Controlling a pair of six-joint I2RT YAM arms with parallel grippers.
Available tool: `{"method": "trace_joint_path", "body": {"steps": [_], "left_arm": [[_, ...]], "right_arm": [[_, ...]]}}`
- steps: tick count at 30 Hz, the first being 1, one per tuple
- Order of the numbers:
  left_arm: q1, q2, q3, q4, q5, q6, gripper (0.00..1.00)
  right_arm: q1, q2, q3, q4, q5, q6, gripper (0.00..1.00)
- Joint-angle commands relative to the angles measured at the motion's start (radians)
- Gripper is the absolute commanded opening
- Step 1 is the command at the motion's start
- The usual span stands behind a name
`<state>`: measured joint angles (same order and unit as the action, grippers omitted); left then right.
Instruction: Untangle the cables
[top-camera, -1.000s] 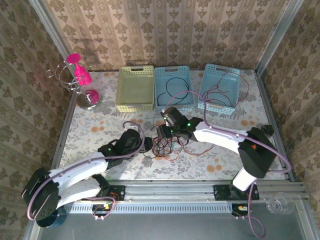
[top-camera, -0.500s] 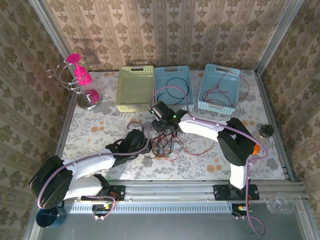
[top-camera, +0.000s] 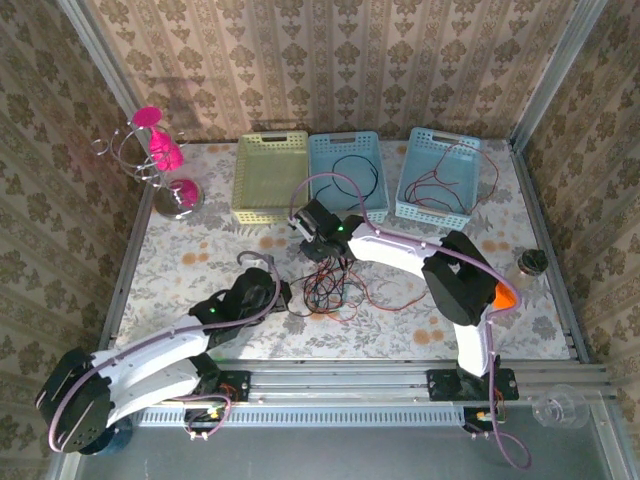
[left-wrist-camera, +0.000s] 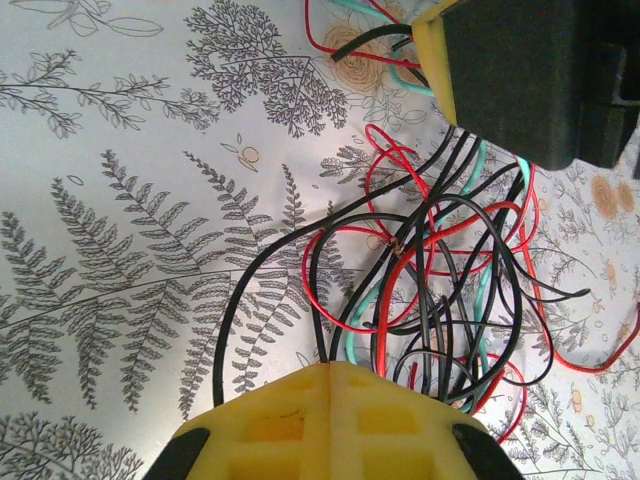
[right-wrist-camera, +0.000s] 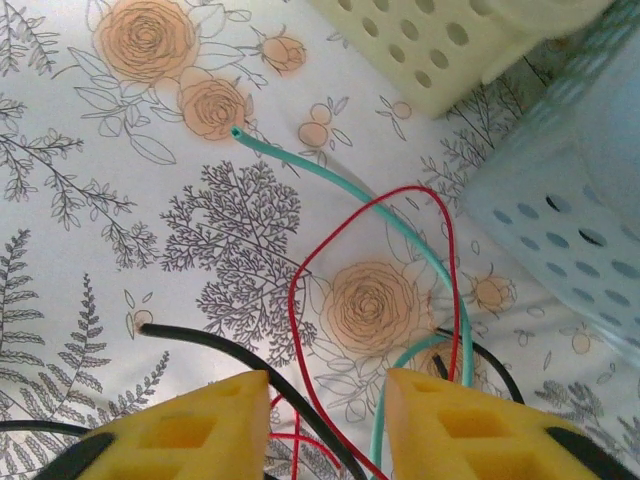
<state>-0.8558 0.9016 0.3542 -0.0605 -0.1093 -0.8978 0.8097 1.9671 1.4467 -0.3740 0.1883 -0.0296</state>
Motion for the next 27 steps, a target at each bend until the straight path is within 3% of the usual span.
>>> {"method": "trace_joint_path", "body": {"steps": [1,4,6,10,13,18,23,25,27], "left_arm": [[0.01,-0.043,-0.013,-0.051,-0.025,-0.011,0.0],[0.011,-0.067,-0.018,-0.058,-0.014,-0.009,0.0],[0.012,-0.073,-0.018,-0.065,-0.009,-0.006,0.01],[0.014,-0.072,-0.019,-0.064,0.009,-0.004,0.06],[0.013,-0.075,-0.022,-0.064,0.011,-0.009,0.07],[0.012,-0.086,-0.03,-0.056,0.015,-0.015,0.08],[0.013,-0.049,-0.032,0.002,0.036,-0.001,0.1],[0.012,-0.014,-0.031,0.041,0.061,0.01,0.18],[0.005,0.016,-0.025,0.082,0.083,0.02,0.48]], "right_arm": [[0.0,0.033,0.02,-0.035,-0.018,-0.019,0.27],[0.0,0.021,0.019,-0.038,-0.024,-0.018,0.3],[0.0,0.02,0.014,-0.038,-0.024,-0.026,0.45],[-0.001,0.047,0.023,-0.053,-0.011,-0.053,0.48],[-0.001,0.062,0.019,-0.053,0.033,-0.077,0.41],[0.006,-0.027,-0.018,-0.006,0.047,-0.071,0.06],[0.016,-0.178,-0.055,-0.006,0.025,-0.025,0.0],[0.027,-0.238,-0.073,-0.005,0.026,-0.012,0.0],[0.045,-0.294,-0.083,-0.012,0.03,-0.012,0.0]]}}
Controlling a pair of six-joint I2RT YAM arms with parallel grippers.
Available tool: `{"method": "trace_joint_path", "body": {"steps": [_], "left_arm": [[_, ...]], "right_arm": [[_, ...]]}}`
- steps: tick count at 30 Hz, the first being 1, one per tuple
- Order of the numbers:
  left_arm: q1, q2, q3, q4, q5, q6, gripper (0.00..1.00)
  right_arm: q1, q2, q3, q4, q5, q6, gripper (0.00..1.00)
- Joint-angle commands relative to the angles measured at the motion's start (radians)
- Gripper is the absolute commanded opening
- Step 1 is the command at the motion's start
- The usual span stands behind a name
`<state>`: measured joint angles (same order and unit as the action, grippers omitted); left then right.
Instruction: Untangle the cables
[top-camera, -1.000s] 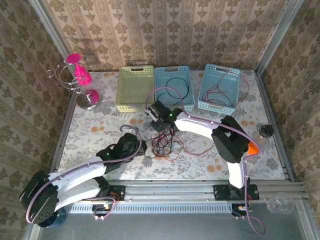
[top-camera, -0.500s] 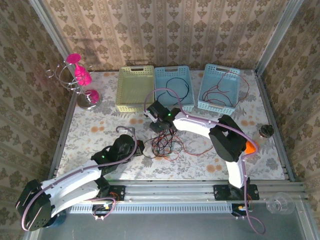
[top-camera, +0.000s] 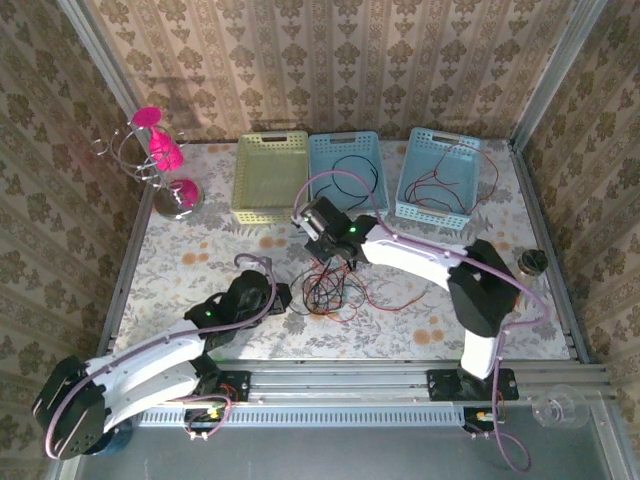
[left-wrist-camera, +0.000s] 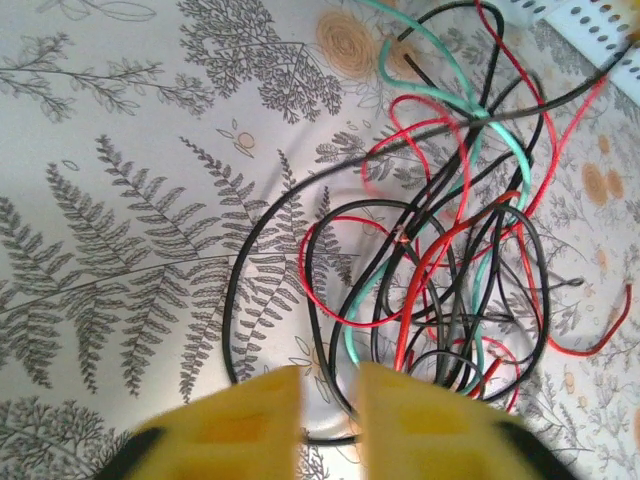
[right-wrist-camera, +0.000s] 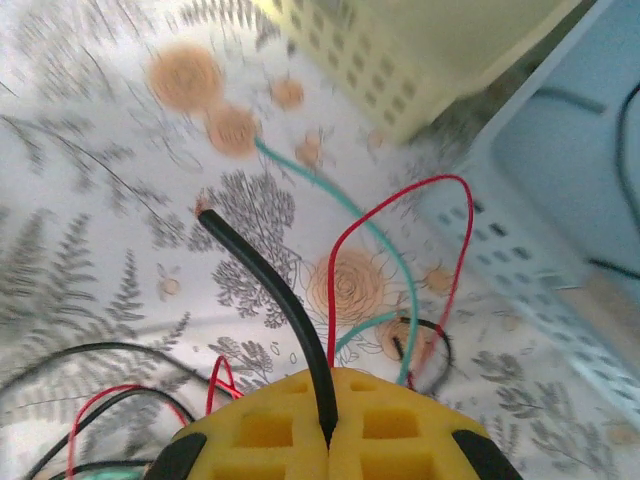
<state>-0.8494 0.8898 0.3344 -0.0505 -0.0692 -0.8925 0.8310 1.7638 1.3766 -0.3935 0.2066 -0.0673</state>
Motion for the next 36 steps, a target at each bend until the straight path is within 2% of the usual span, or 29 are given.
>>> {"method": "trace_joint_path", "body": {"steps": [1,3,6,10,14,17,19,22,27,30,36], "left_arm": [[-0.01,0.04,-0.002,0.099,0.054,0.024,0.62],[-0.027,0.06,0.017,0.123,0.055,0.046,0.76],[-0.039,0.088,0.037,0.135,0.013,0.073,0.86],[-0.037,0.139,0.043,0.159,-0.016,0.072,0.86],[-0.036,0.156,0.032,0.15,-0.061,0.053,0.83],[-0.033,0.148,0.015,0.151,-0.055,0.048,0.74],[-0.032,0.14,0.004,0.151,-0.053,0.052,0.63],[-0.023,0.132,-0.013,0.156,-0.055,0.053,0.36],[-0.008,0.109,-0.022,0.155,-0.049,0.067,0.02],[0.001,0.072,-0.01,0.118,-0.048,0.073,0.0],[0.012,-0.05,0.038,0.008,-0.033,0.112,0.0]], "right_arm": [[0.034,-0.119,-0.015,0.004,0.014,0.024,0.0],[0.046,-0.162,-0.016,-0.004,0.008,0.026,0.0],[0.052,-0.216,-0.007,-0.021,-0.028,0.044,0.0],[0.058,-0.281,0.002,-0.033,-0.067,0.059,0.0],[0.058,-0.312,0.002,-0.049,-0.079,0.067,0.0],[0.053,-0.332,-0.029,-0.037,-0.074,0.079,0.0],[0.049,-0.347,-0.046,-0.029,-0.081,0.091,0.0],[0.044,-0.365,-0.072,-0.01,-0.097,0.115,0.0],[0.018,-0.452,-0.086,0.002,-0.141,0.154,0.01],[-0.011,-0.484,-0.107,0.004,-0.178,0.184,0.06],[-0.065,-0.532,-0.207,0.036,-0.194,0.237,0.08]]}}
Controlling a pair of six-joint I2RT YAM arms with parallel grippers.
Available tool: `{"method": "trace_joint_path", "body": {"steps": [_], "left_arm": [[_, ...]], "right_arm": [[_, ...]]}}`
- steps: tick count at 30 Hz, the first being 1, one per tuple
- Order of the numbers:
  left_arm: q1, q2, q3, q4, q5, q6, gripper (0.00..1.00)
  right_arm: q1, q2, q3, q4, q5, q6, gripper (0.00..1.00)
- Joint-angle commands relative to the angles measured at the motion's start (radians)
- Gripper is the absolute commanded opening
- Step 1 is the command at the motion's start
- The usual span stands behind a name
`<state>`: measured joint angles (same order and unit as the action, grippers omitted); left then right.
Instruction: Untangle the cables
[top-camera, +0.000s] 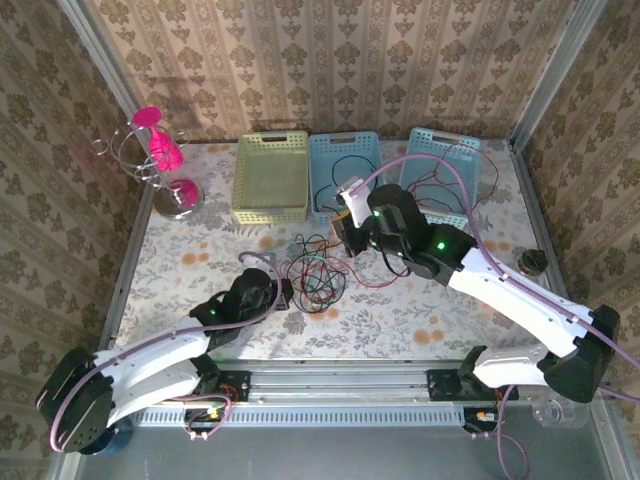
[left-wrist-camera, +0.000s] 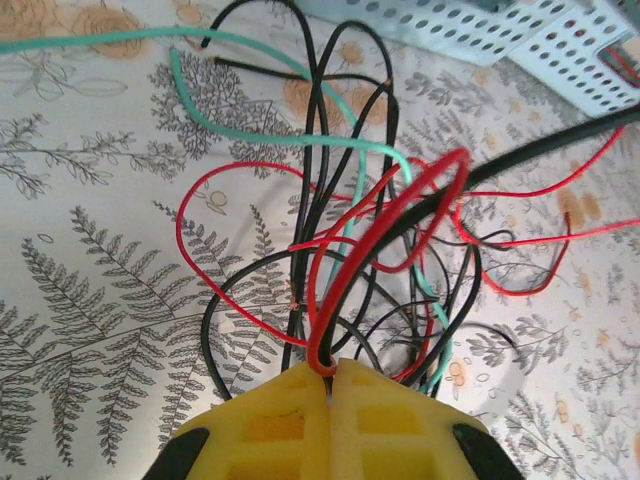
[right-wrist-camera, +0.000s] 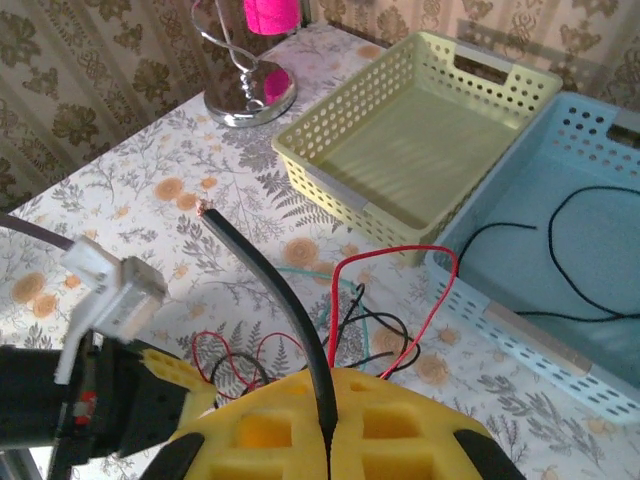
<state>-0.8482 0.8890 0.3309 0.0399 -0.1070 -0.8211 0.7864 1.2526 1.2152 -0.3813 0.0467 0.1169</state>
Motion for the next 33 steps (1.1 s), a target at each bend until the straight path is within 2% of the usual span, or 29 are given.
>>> {"method": "trace_joint_path", "body": {"steps": [1,4,5,7,8,10,13,16,20,23,29,33], "left_arm": [[0.013,-0.066,0.051,-0.099,0.007,0.047,0.0],[0.018,-0.122,0.084,-0.144,0.033,0.063,0.0],[0.021,-0.135,0.098,-0.156,0.039,0.067,0.0],[0.024,-0.152,0.129,-0.176,0.069,0.084,0.0],[0.024,-0.154,0.155,-0.19,0.092,0.097,0.0],[0.027,-0.151,0.205,-0.209,0.152,0.124,0.0],[0.027,-0.136,0.274,-0.224,0.23,0.154,0.0],[0.028,-0.132,0.321,-0.219,0.265,0.164,0.0],[0.038,-0.135,0.341,-0.174,0.29,0.151,0.0],[0.051,-0.12,0.357,-0.166,0.309,0.134,0.0],[0.059,-0.098,0.353,-0.154,0.321,0.106,0.0],[0.061,-0.11,0.337,-0.143,0.32,0.089,0.0]], "right_arm": [[-0.029,-0.03,-0.064,0.03,-0.043,0.065,0.11],[-0.057,-0.053,-0.108,0.044,-0.054,0.091,0.15],[-0.064,-0.059,-0.122,0.048,-0.055,0.099,0.21],[-0.078,-0.062,-0.138,0.042,-0.054,0.114,0.45],[-0.084,-0.06,-0.14,0.03,-0.047,0.119,0.53],[-0.088,-0.056,-0.137,0.005,-0.025,0.125,0.59],[-0.085,-0.071,-0.135,-0.017,-0.015,0.131,0.61],[-0.06,-0.114,-0.155,0.004,-0.058,0.127,0.59],[0.023,-0.148,-0.192,0.057,-0.155,0.057,0.56],[0.092,-0.142,-0.21,0.089,-0.163,-0.013,0.58],[0.225,-0.019,-0.168,0.095,-0.03,-0.167,0.61],[0.252,0.084,-0.143,0.126,0.004,-0.224,0.62]]}}
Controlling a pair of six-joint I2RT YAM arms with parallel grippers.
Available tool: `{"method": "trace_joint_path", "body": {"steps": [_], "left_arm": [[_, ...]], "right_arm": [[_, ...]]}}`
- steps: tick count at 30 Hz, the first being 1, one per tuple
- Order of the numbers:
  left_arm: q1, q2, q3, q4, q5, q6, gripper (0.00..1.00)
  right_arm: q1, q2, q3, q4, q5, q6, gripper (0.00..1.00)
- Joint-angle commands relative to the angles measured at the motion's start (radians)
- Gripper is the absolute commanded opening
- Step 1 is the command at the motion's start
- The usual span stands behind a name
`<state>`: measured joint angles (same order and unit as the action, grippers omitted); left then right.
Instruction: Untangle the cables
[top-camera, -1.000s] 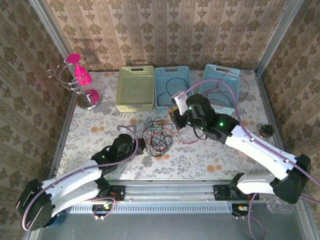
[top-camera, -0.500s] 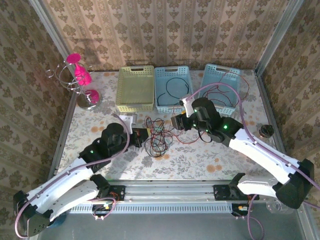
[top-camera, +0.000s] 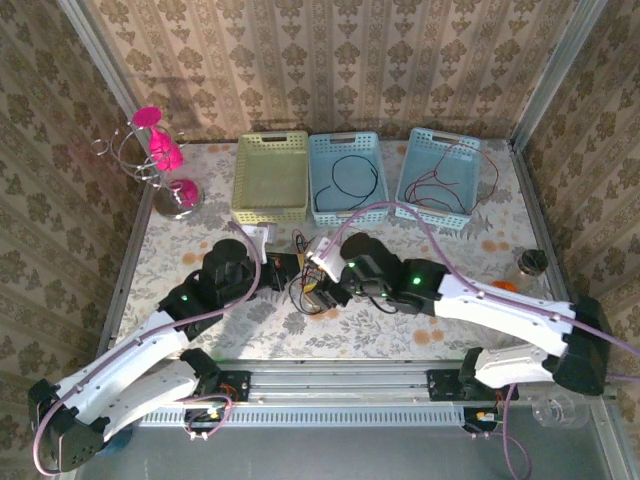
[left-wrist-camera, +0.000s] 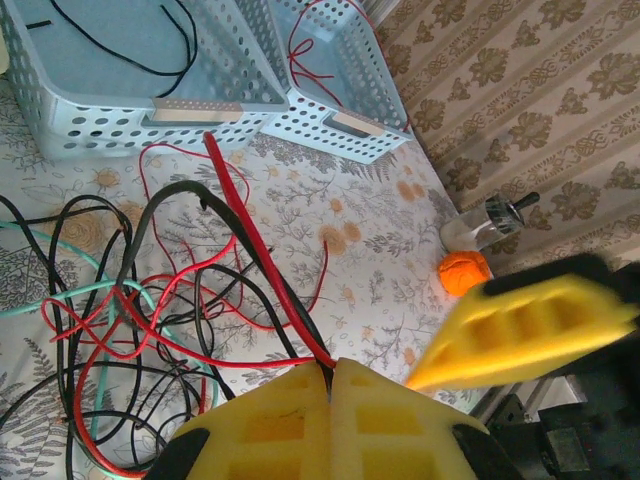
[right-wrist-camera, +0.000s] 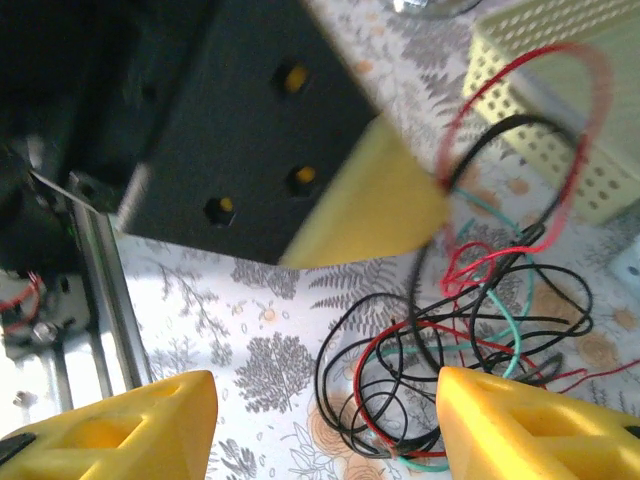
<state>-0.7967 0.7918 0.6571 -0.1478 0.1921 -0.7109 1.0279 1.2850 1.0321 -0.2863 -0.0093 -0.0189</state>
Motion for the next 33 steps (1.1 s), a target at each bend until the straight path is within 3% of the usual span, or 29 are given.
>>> {"method": "trace_joint_path", "body": {"steps": [1,4,6,9,11,18,20,21,23,24,29,33], "left_arm": [[0.011,-0.017,0.007,0.045,0.018,-0.025,0.0],[0.017,-0.023,-0.001,0.045,0.016,-0.034,0.0],[0.021,-0.027,-0.007,0.043,0.017,-0.042,0.0],[0.025,-0.045,-0.019,0.035,0.01,-0.05,0.0],[0.031,-0.057,-0.032,0.037,0.007,-0.058,0.0],[0.052,-0.074,-0.073,0.063,0.017,-0.084,0.0],[0.054,-0.074,-0.076,0.071,0.026,-0.088,0.0],[0.054,-0.075,-0.077,0.073,0.03,-0.089,0.0],[0.055,-0.076,-0.076,0.073,0.033,-0.088,0.0],[0.057,-0.077,-0.073,0.07,0.035,-0.09,0.0],[0.057,-0.09,-0.07,0.07,0.053,-0.099,0.0],[0.058,-0.104,-0.083,0.069,0.057,-0.113,0.0]], "right_arm": [[0.012,0.073,0.046,0.042,0.063,-0.091,0.62],[0.014,0.135,0.064,0.097,0.092,-0.086,0.57],[0.02,0.149,0.084,0.103,0.148,-0.075,0.43],[0.029,0.121,0.065,0.116,0.189,-0.077,0.11],[0.033,0.089,0.043,0.115,0.192,-0.069,0.0],[0.035,-0.002,-0.021,0.123,0.192,-0.05,0.01],[0.035,0.001,-0.024,0.125,0.195,-0.054,0.08],[0.035,0.007,-0.029,0.136,0.19,-0.063,0.16],[0.035,0.024,-0.028,0.148,0.167,-0.078,0.42],[0.035,0.04,-0.018,0.146,0.146,-0.09,0.48],[0.034,0.149,0.02,0.175,0.157,-0.142,0.61],[0.029,0.221,0.056,0.228,0.202,-0.15,0.59]]}}
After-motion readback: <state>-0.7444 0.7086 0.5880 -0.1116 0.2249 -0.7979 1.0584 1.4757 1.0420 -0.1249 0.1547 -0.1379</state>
